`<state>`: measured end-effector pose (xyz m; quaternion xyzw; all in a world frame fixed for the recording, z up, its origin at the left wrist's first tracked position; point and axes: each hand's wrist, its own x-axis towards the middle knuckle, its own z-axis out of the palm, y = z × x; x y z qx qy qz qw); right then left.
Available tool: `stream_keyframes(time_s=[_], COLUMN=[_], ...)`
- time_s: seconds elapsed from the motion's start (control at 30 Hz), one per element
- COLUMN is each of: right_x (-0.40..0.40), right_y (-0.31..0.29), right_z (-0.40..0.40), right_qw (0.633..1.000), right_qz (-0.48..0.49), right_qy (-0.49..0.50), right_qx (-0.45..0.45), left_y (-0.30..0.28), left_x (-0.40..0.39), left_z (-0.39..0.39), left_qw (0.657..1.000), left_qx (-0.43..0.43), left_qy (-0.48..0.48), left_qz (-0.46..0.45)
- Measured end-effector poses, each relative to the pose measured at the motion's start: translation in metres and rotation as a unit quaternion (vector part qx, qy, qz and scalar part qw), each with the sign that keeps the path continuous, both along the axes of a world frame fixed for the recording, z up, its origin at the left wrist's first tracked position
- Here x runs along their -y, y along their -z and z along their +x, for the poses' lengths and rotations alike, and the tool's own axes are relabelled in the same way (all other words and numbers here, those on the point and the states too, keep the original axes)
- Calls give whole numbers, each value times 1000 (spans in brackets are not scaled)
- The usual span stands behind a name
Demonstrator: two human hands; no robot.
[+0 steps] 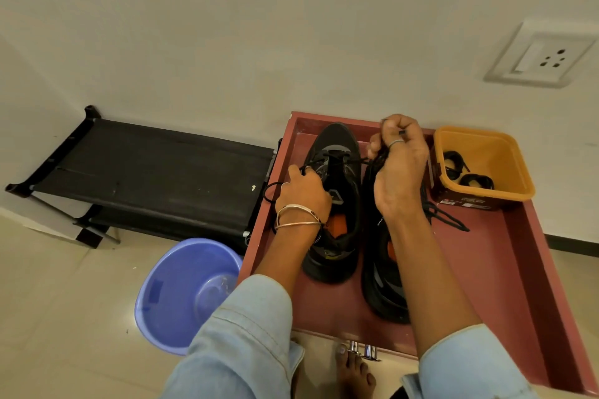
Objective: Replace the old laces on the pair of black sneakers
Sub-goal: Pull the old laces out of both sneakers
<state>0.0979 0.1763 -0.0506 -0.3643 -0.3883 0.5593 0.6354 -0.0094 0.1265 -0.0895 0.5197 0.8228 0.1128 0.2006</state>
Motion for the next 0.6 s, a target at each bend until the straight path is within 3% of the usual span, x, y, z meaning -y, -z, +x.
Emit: stream_keyframes(time_s=[0.07, 0.1, 0.17, 0.23, 0.33, 0.43, 0.6], right_x=[-1, -1, -1, 3, 8, 8, 9], right_y=[7, 13, 23, 25, 28, 31, 22], right_z=[-3, -4, -7, -12, -15, -16, -18], right_qw=[978, 941, 829, 741, 682, 690, 779], right_qz=[26, 49, 79, 76, 89, 97, 36], right_qy=[-12, -20, -46, -72, -63, -52, -22], right_qx=[207, 335, 551, 663, 723, 715, 626], left_y=[0, 0, 1, 1, 0, -1, -2], left_x=[-1, 0, -1, -1, -1, -1, 0], left_z=[-1, -1, -1, -2, -2, -2, -3], left_qw=[1000, 1000, 1000, 1000, 1000, 1000, 1000], left_qx=[-1, -3, -4, -7, -10, -10, -9], left_qy=[0, 1, 4, 6, 10, 11, 11], left_qz=[-1, 0, 3, 2, -1, -2, 1])
